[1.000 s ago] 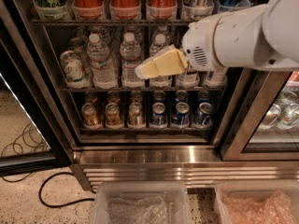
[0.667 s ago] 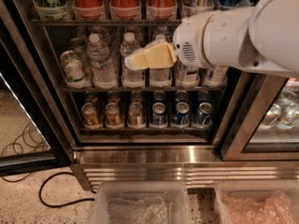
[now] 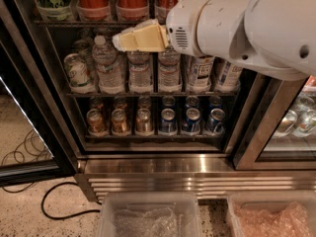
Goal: Pick coke can from top shelf of fridge
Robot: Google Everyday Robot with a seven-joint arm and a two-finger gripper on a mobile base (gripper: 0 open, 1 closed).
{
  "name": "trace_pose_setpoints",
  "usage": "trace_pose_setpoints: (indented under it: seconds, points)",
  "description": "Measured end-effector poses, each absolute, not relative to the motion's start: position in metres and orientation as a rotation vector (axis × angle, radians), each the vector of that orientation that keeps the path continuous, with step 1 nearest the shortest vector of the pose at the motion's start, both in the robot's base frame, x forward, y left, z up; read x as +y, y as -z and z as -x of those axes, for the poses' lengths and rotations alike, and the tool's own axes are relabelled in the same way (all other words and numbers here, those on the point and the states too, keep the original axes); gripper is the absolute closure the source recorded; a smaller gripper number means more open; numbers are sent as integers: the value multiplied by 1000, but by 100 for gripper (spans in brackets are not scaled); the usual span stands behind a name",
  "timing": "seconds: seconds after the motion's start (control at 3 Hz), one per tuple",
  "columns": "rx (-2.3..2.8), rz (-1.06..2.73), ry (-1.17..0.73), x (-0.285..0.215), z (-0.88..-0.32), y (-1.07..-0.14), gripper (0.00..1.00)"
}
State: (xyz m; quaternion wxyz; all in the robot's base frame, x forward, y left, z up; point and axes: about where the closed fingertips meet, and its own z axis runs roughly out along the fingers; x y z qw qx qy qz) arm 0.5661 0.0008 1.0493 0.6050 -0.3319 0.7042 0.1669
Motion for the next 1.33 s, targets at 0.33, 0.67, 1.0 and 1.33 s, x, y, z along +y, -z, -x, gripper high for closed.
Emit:
trace_pose_setpoints:
  seconds: [0.33,0.67,1.0,1.33]
  points:
    - [1628,767,-386,1,-566,-1050,0]
    - [1608,755,-418,24,-576,-1049,0]
    - [1577,745,-434,42,-587,-1052,0]
    - [1547,732,-447,55,-597,-1057,0]
